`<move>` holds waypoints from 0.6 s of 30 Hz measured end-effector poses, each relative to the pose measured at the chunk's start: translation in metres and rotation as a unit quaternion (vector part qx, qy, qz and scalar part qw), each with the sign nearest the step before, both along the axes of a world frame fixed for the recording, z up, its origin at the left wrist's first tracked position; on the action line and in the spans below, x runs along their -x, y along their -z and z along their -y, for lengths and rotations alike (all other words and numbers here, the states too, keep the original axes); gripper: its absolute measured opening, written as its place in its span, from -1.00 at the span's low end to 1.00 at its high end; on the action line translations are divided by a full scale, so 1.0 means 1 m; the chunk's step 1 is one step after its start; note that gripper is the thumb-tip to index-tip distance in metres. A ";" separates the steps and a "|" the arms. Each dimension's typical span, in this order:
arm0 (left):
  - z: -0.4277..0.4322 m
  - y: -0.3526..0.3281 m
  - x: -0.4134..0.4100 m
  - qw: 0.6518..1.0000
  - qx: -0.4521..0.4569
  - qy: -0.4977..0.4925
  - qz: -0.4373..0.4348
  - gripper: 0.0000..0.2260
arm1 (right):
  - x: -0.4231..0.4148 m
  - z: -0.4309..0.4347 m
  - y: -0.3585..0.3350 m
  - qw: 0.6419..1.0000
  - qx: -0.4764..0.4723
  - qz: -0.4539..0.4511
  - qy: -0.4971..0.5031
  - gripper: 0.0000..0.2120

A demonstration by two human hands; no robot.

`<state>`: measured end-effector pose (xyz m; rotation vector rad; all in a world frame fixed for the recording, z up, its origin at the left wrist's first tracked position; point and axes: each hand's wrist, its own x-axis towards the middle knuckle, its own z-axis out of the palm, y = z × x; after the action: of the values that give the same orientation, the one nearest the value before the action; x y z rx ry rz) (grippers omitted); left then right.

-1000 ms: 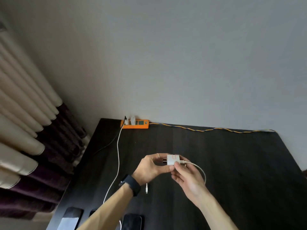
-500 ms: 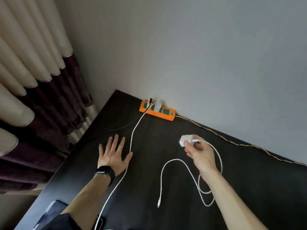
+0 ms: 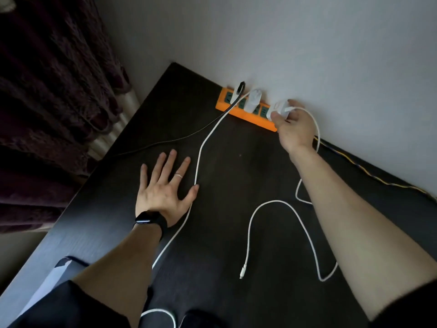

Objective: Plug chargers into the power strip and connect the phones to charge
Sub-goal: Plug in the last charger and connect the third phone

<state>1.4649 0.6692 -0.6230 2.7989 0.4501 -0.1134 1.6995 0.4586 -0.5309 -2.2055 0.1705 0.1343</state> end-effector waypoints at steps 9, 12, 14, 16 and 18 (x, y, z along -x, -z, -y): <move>0.001 -0.001 -0.002 1.000 -0.009 -0.004 0.001 -0.37 | -0.025 0.006 0.006 0.995 0.085 -0.025 -0.056 -0.69; 0.000 0.000 -0.001 1.000 -0.013 -0.006 0.002 -0.37 | -0.025 0.000 0.001 0.986 0.135 0.000 -0.100 -0.67; 0.001 0.000 -0.001 1.000 -0.013 -0.008 0.006 -0.37 | -0.026 -0.006 -0.001 0.977 0.170 0.025 -0.128 -0.67; 0.000 0.001 -0.002 1.000 -0.014 -0.009 0.009 -0.37 | -0.025 -0.011 -0.002 0.971 0.192 0.043 -0.139 -0.70; 0.001 0.001 -0.002 1.000 -0.015 -0.009 0.010 -0.37 | -0.025 -0.015 -0.003 0.964 0.217 0.055 -0.142 -0.73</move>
<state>1.4668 0.6684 -0.6243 2.8227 0.4748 -0.0760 1.7242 0.4738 -0.5279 -2.6593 -0.2004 0.1413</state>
